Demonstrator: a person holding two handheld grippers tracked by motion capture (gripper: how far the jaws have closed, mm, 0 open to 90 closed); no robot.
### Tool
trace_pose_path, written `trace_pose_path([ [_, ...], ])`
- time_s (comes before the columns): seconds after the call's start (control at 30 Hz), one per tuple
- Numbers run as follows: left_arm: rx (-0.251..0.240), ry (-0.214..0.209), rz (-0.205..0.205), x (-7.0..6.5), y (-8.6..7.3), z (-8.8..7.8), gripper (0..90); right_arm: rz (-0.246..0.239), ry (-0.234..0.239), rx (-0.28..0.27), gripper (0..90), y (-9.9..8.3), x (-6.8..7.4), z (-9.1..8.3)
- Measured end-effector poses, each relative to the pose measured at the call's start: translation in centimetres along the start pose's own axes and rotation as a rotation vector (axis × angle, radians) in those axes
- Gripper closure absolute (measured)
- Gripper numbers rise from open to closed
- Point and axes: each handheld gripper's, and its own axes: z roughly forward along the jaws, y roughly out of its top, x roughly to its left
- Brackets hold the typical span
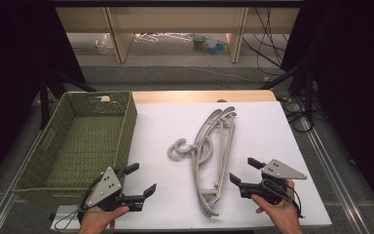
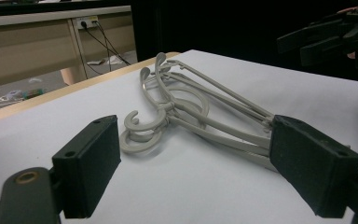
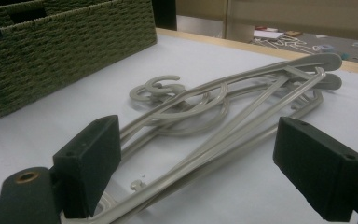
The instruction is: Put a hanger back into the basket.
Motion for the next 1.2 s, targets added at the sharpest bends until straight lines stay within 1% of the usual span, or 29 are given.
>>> trace_pose_path([
  [0.03,-0.008,-0.003,-0.004,0.0,0.0,0.0,16.3,0.0,-0.002,0.001,16.0,0.0,0.0,0.0],
  [0.17,-0.001,-0.001,-0.001,0.0,0.0,0.0,16.3,0.006,0.001,0.021,16.3,0.0,0.0,0.0],
  [0.23,-0.006,-0.001,-0.004,0.0,0.0,0.0,16.3,0.009,0.0,0.025,16.5,0.0,0.0,0.0],
  [0.27,-0.006,0.0,-0.002,0.0,0.0,0.0,16.3,0.008,0.001,0.008,16.6,0.0,0.0,0.2],
  [0.3,-0.005,0.001,-0.001,0.0,0.0,0.1,16.3,0.011,-0.002,0.021,16.6,0.0,0.1,0.2],
  [0.33,-0.002,0.0,-0.003,0.0,0.0,0.1,16.3,0.008,-0.003,0.017,16.8,0.0,0.1,0.2],
  [0.43,-0.013,-0.003,-0.006,0.0,0.0,0.1,16.3,0.001,0.001,0.041,17.2,0.1,0.4,0.3],
  [0.5,-0.005,0.001,-0.001,0.0,0.0,0.0,16.3,0.008,0.004,0.046,17.2,0.1,0.6,0.4],
  [0.53,-0.003,0.0,-0.004,0.0,0.0,0.0,16.3,0.004,0.011,0.077,17.2,0.1,0.8,0.6],
  [0.57,-0.01,-0.001,-0.004,0.0,0.0,0.1,16.3,0.004,0.006,0.067,17.3,0.1,0.9,0.8],
  [0.63,-0.015,-0.003,0.0,0.0,0.0,0.1,16.3,0.0,0.015,0.097,17.2,0.2,1.2,1.1],
  [0.67,-0.003,0.001,0.0,0.0,0.0,0.0,16.3,-0.001,0.018,0.109,17.2,0.3,1.4,1.2],
  [0.7,-0.002,0.0,-0.002,0.0,0.0,0.0,16.3,0.007,0.024,0.107,17.2,0.4,1.6,1.4],
  [0.73,-0.004,0.001,-0.004,0.0,0.0,0.0,16.3,-0.004,0.023,0.108,17.1,0.5,1.8,1.6],
  [0.77,-0.005,0.001,-0.003,0.0,0.0,0.0,16.3,-0.007,0.019,0.138,16.9,0.8,2.0,1.6],
  [0.8,-0.004,0.001,-0.003,0.0,0.0,0.0,16.3,-0.012,0.041,0.133,16.9,0.9,2.2,2.0],
  [0.83,-0.004,0.001,-0.003,0.0,0.0,0.0,16.3,-0.012,0.041,0.133,16.9,0.9,2.2,2.0],
  [0.87,-0.001,0.0,-0.003,0.0,0.0,0.1,16.3,-0.024,0.049,0.15,16.4,1.3,2.9,2.6],
  [0.9,-0.001,-0.001,-0.006,0.0,0.0,0.1,16.3,-0.02,0.058,0.171,16.0,1.5,3.2,2.8],
  [0.93,-0.002,-0.001,-0.007,0.0,0.0,0.1,16.3,-0.034,0.061,0.177,16.0,1.7,3.5,3.2],
  [0.97,-0.002,-0.001,-0.007,0.0,0.0,0.1,16.3,-0.039,0.081,0.2,15.9,1.8,3.8,3.6],
  [1.07,0.001,-0.002,-0.007,-0.1,0.0,0.1,16.3,-0.068,0.102,0.266,15.9,2.1,4.8,5.0],
  [1.1,0.001,-0.003,-0.009,0.0,0.0,0.1,16.3,-0.068,0.102,0.266,15.9,2.1,4.8,5.0],
  [1.13,0.0,-0.003,-0.007,0.0,0.0,0.1,16.3,-0.087,0.119,0.309,15.8,2.2,5.3,6.2],
  [1.2,0.001,-0.005,-0.003,0.0,0.0,0.1,16.3,-0.091,0.131,0.352,15.9,2.2,5.7,7.0],
])
